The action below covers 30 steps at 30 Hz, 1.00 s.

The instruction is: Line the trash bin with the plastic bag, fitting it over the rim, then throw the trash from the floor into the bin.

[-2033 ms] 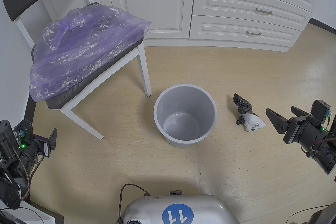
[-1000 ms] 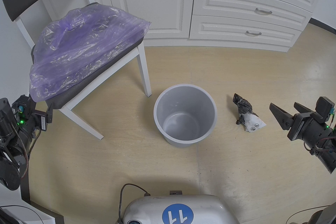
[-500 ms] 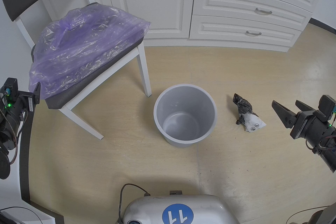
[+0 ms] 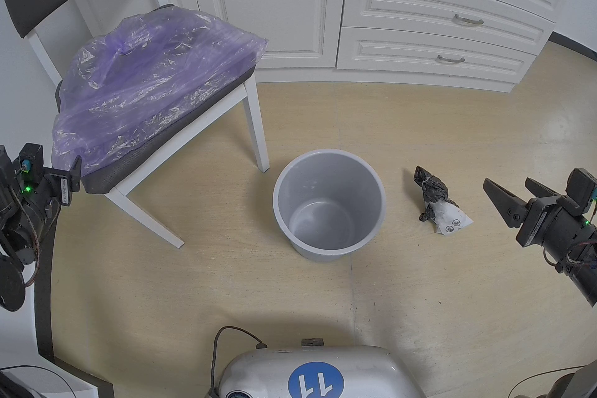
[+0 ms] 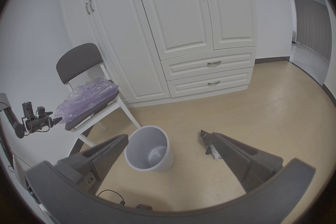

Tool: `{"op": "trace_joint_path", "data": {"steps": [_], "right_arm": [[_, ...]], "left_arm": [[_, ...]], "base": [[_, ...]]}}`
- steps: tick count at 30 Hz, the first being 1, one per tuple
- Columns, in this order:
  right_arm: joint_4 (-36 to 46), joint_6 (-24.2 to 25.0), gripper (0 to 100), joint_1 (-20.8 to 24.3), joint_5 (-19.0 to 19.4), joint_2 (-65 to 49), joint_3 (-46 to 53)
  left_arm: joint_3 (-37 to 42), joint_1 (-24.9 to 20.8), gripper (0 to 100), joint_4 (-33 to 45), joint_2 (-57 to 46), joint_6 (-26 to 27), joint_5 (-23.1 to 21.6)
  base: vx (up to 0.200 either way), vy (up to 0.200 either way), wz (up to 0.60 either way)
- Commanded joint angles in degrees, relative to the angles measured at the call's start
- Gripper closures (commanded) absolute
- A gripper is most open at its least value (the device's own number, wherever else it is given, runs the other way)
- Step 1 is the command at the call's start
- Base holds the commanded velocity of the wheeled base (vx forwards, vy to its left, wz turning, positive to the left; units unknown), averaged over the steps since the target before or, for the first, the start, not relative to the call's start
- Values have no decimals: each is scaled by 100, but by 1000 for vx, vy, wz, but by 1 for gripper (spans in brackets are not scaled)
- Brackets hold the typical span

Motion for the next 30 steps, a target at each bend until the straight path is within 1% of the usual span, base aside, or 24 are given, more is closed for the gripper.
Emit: {"op": "trace_joint_path", "data": {"steps": [1,6,16,17,23,25,27,28,29,30], "right_arm": [[-4,1,0,-2,1,-12,0],[-4,1,0,-2,1,-12,0],[-4,1,0,-2,1,-3,9],[-4,1,0,-2,1,-12,9],[-4,1,0,-2,1,-12,9],[13,1,0,-2,1,-3,18],[13,1,0,-2,1,5,18],[13,1,0,-2,1,41,36],[13,1,0,-2,1,41,36],[13,1,0,-2,1,67,53]], "left_arm": [[-129,35,0,-88,462,-23,21],[-217,70,0,-387,524,-41,21],[-296,149,0,-431,656,-111,-6],[-313,149,100,-431,682,-111,-6],[-480,140,100,-431,840,-120,-32],[-533,131,100,-440,946,-146,-340],[-533,131,100,-449,972,-208,-445],[-515,105,100,-563,972,-427,-568],[-507,96,100,-598,963,-471,-594],[-463,70,100,-756,919,-647,-674]], "base": [[0,0,0],[0,0,0],[0,0,0],[0,0,0],[0,0,0],[0,0,0],[0,0,0],[0,0,0],[0,0,0],[0,0,0]]}}
